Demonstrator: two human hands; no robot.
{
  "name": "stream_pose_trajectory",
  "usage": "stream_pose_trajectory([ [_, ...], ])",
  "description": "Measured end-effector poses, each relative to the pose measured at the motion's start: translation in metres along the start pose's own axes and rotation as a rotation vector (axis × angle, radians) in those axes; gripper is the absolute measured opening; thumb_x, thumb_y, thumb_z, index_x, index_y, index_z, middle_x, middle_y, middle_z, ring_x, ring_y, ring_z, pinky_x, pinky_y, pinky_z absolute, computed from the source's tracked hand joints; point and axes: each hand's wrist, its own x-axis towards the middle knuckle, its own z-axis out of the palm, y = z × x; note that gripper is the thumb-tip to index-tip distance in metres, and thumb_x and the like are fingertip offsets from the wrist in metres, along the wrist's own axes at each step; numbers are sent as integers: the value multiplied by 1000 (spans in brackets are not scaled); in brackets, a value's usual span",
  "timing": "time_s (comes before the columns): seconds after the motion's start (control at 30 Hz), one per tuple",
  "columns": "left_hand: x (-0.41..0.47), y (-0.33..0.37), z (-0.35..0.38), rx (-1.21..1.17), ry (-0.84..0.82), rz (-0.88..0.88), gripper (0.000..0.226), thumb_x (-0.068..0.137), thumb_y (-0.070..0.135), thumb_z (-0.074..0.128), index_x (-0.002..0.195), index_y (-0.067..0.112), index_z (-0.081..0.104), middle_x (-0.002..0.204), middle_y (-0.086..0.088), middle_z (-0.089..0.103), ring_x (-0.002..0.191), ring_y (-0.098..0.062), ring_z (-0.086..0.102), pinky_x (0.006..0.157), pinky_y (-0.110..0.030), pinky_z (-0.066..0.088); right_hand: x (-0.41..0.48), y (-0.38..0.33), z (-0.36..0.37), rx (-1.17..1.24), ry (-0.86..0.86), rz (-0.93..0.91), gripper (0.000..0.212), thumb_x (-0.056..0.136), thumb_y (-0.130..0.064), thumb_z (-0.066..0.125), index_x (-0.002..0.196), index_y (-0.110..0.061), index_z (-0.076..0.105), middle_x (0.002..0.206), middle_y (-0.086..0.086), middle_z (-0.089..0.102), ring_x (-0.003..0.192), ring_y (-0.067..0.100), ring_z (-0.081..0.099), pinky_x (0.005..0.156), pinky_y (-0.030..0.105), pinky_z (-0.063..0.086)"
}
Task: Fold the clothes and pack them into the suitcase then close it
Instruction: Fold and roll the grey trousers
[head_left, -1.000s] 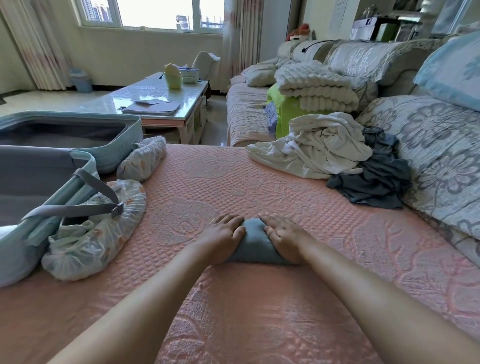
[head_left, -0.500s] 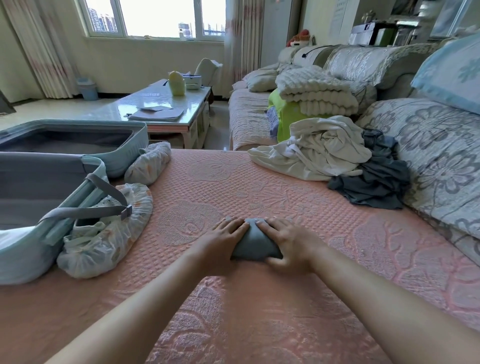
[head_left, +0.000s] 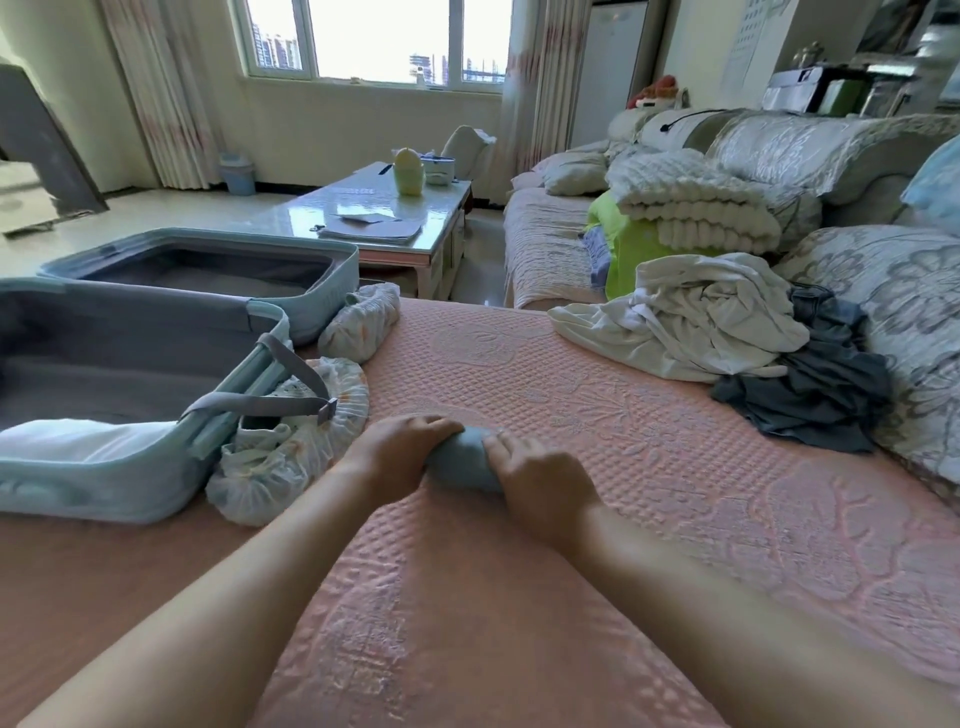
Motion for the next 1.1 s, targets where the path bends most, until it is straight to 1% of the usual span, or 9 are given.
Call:
stream_pose_trajectory([
  [0.13, -41, -29, -7, 5, -127, -64, 58, 80, 3, 61, 137, 12, 53, 131, -4, 58, 122, -21, 56, 107, -25, 39, 12, -44, -13, 236, -165, -141, 54, 78, -32, 60, 127, -10, 57, 119, 10, 62, 102, 35, 63, 82, 42, 53],
  [0.23, -63, -40, -5, -66, -89, -85, 59, 77, 5, 64, 135, 11, 57, 131, -7, 59, 122, -24, 56, 106, -26, 38, 19, -53, -28, 443, -228, -114, 59, 75, -58, 47, 120, -26, 67, 117, -1, 61, 99, 23, 62, 84, 35, 51],
  [0.37, -78, -33, -5, -66, -94, -136, 68, 79, 4, 60, 145, 16, 48, 149, -6, 45, 139, -25, 39, 115, -30, 30, 36, -52, -26, 601, -179, 57, 29, 95, -43, 55, 113, -30, 72, 114, -5, 64, 99, 13, 56, 91, 32, 46],
  [0.43, -80, -26, -6, -62, -99, -247, 69, 80, 6, 57, 146, 23, 44, 151, -4, 37, 140, -26, 30, 115, -35, 29, 38, -55, -15, 565, -199, 117, 38, 97, -41, 55, 133, -30, 60, 137, -1, 53, 125, 20, 48, 107, 35, 38],
  [0.5, -81, -21, -7, -94, -52, -414, 63, 81, 10, 55, 141, 26, 48, 144, -4, 38, 135, -28, 31, 114, -40, 30, 35, -61, -4, 540, -357, 157, 56, 99, -50, 47, 152, -35, 34, 161, 1, 26, 146, 24, 27, 119, 41, 25],
  [0.57, -82, -16, -8, -94, -60, -541, 50, 86, 14, 52, 135, 21, 50, 133, -8, 39, 129, -31, 37, 110, -43, 34, 27, -68, 5, 544, -440, 173, 62, 102, -55, 34, 158, -38, 13, 167, -2, 9, 151, 22, 17, 122, 43, 21],
  [0.67, -81, -5, -6, -130, -108, -670, 35, 96, 24, 45, 128, 10, 46, 128, -16, 39, 124, -37, 46, 105, -42, 38, 16, -74, 9, 468, -378, 181, 63, 103, -56, 27, 159, -38, 7, 167, 0, 8, 150, 24, 22, 119, 40, 24],
  [0.93, -60, 0, -1, -383, -25, -914, 62, 98, 51, 45, 137, 2, 45, 139, -23, 47, 131, -36, 46, 106, -36, 36, 6, -75, 15, 433, -293, 171, 63, 102, -56, 30, 158, -35, 11, 165, 5, 16, 146, 26, 27, 118, 42, 25],
  [1.1, -39, -12, -18, -683, -53, -996, 61, 65, 47, 76, 108, 5, 68, 101, -10, 70, 91, -23, 66, 73, -30, 52, 4, -69, 17, 540, -246, 171, 58, 103, -45, 36, 157, -33, 20, 164, 3, 20, 146, 25, 27, 120, 41, 23],
])
